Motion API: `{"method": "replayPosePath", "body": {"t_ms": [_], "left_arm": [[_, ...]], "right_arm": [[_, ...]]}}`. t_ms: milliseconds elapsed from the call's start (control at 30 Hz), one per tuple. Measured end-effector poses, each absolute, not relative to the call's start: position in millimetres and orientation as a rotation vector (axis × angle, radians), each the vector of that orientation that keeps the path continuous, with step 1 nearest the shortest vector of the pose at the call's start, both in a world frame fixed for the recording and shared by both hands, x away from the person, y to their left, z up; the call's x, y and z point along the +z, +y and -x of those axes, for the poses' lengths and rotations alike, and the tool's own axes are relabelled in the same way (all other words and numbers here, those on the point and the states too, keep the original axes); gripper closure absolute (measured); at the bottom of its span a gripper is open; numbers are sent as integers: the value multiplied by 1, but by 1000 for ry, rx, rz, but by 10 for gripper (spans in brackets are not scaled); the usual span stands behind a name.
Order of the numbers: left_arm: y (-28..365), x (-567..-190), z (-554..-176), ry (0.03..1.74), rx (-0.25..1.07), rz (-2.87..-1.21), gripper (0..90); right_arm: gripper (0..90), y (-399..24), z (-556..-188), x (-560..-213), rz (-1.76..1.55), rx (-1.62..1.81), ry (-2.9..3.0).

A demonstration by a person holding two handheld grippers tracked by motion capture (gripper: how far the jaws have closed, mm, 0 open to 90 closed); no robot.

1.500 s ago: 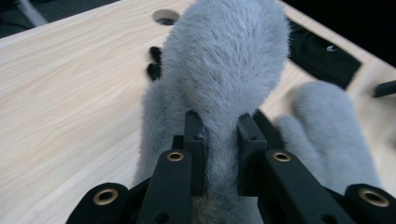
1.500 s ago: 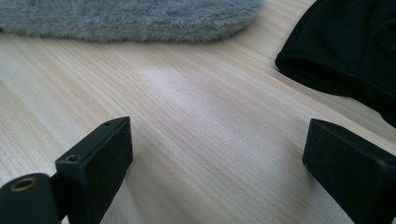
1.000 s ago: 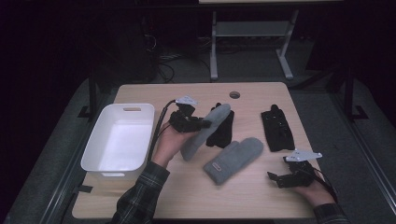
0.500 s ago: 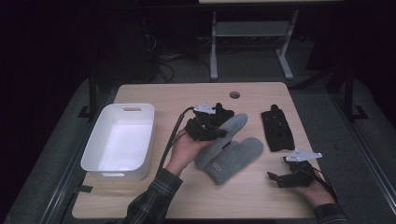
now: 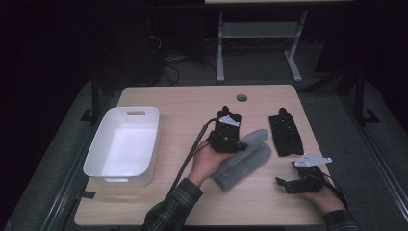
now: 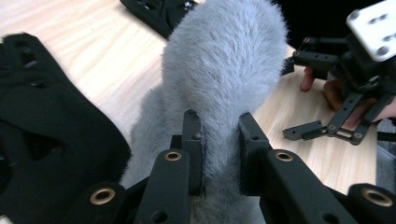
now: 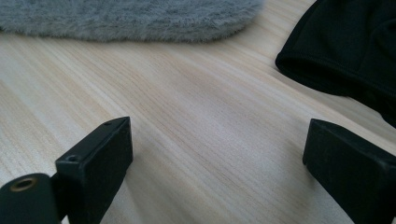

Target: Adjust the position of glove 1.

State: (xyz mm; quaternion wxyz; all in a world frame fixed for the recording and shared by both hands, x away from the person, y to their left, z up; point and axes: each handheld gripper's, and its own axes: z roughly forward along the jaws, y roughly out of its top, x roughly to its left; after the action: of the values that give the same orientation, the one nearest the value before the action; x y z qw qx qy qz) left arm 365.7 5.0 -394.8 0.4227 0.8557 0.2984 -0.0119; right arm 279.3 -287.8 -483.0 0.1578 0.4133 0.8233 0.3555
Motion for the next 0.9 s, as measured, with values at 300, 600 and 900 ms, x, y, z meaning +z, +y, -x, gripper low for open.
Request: {"method": "replayPosePath", "body": {"t_ms": [300, 600, 900], "left_arm": [[-13, -413, -365, 755, -10, -2170, 639], [-3, -396, -364, 702, 18, -2124, 413], [44, -390, -373, 739, 101, -2169, 463]], "right_arm": [[79, -288, -279, -483, -1178, 1019, 2358], [79, -288, -279, -483, -1177, 1020, 2361], [86, -287, -279, -483, -1181, 1020, 2356]]}}
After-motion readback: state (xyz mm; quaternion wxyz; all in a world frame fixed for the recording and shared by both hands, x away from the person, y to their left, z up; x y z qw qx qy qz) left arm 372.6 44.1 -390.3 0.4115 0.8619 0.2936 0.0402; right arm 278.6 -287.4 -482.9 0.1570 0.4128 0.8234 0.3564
